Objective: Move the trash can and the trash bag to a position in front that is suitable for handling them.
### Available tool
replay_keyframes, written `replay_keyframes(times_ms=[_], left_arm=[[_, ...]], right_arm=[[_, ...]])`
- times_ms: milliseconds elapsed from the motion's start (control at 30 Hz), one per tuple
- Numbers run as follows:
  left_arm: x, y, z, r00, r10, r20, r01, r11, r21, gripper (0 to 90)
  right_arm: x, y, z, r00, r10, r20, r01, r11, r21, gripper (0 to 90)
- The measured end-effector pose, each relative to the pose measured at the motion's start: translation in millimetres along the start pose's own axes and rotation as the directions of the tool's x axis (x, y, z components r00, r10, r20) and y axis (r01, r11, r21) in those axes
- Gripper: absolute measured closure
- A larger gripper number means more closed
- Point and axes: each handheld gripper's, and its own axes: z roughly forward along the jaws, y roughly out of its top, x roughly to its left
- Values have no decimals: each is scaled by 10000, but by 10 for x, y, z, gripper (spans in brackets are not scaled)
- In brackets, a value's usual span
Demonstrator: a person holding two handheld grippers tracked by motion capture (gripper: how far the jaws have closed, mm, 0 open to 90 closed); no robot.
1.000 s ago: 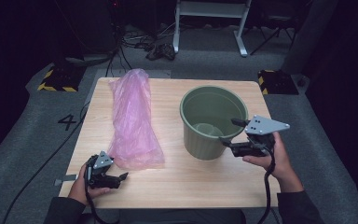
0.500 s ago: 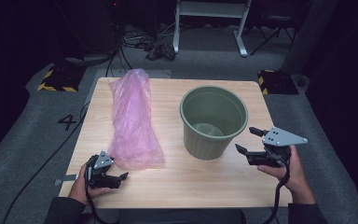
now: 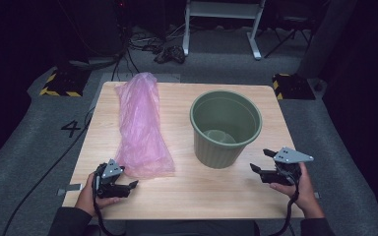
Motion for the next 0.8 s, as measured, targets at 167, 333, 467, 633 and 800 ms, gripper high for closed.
replay_keyframes(times_ms=[167,333,467,633,800], left_arm=[[7,-1,-9,9999,-87,-86,85,9997,-233,502],[18,9,-1,10000,57,-26,-58,9995,-308,675],[22,14,4,9998,-87,-190,82,9996,-267,628],[71,-13,-91,9960,-724,-523,683,9948,-754,347],[128,-18,-176,9935,-1111,-249,1071,9861,-1272,282]], right_arm=[[-94,-147,42,9988,475,103,-476,9988,115,276],[-137,-193,67,9974,716,123,-717,9974,103,285],[-137,-207,86,9971,753,130,-755,9971,103,287],[-128,-231,94,9975,701,64,-702,9974,159,285],[-129,-257,100,9979,643,118,-645,9977,225,281]])
